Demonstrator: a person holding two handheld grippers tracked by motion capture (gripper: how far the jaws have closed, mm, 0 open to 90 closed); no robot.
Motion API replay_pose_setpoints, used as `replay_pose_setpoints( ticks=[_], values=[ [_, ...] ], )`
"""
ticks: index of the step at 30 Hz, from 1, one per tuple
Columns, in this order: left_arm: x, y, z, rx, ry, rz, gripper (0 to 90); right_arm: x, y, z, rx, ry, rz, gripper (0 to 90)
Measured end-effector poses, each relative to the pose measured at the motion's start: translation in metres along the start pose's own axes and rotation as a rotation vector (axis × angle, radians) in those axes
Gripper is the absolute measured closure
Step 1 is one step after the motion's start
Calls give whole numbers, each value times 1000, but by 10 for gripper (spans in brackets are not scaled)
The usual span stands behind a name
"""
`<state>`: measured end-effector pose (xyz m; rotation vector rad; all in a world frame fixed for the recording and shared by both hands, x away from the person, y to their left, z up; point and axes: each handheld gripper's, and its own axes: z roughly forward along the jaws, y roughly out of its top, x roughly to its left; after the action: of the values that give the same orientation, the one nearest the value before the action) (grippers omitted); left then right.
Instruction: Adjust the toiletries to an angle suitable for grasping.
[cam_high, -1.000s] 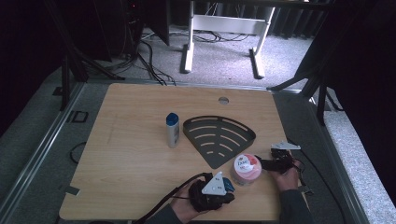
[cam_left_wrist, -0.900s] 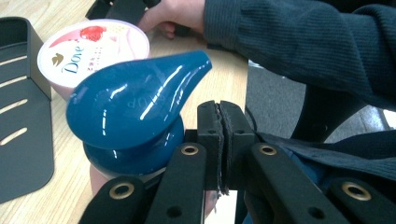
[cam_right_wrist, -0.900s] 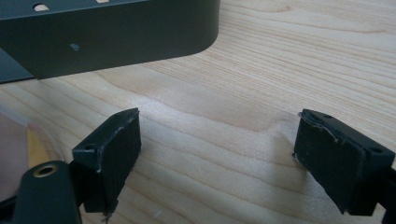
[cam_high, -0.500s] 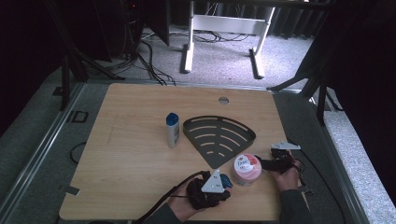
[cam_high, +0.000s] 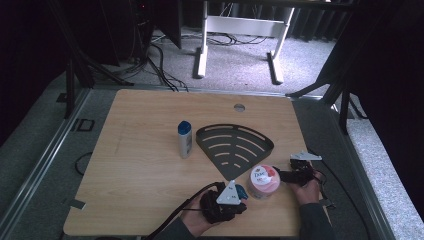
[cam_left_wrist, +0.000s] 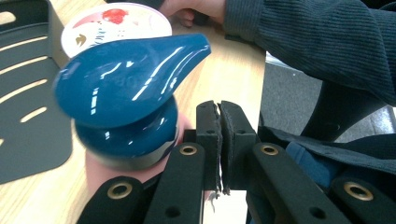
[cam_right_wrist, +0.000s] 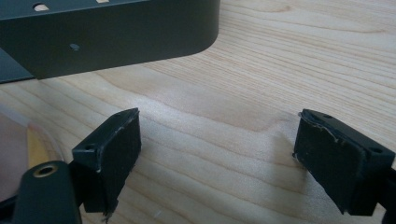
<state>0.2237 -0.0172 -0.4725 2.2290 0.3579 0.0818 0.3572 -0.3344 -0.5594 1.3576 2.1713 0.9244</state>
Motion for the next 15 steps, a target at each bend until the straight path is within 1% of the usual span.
replay_pose_setpoints(
  ticks=[1, 6, 9, 15],
  values=[
    [-1, 1, 3, -4, -8, 0, 868, 0, 0, 0, 0, 0, -1, 144],
    [-1, 2, 6, -10, -11, 2, 867, 0, 0, 0, 0, 0, 0, 144],
    [1, 2, 13, -27, -12, -2, 867, 0, 0, 0, 0, 0, 0, 144],
    [1, 3, 15, -31, -13, 4, 870, 0, 0, 1, 0, 0, -2, 143]
  ],
)
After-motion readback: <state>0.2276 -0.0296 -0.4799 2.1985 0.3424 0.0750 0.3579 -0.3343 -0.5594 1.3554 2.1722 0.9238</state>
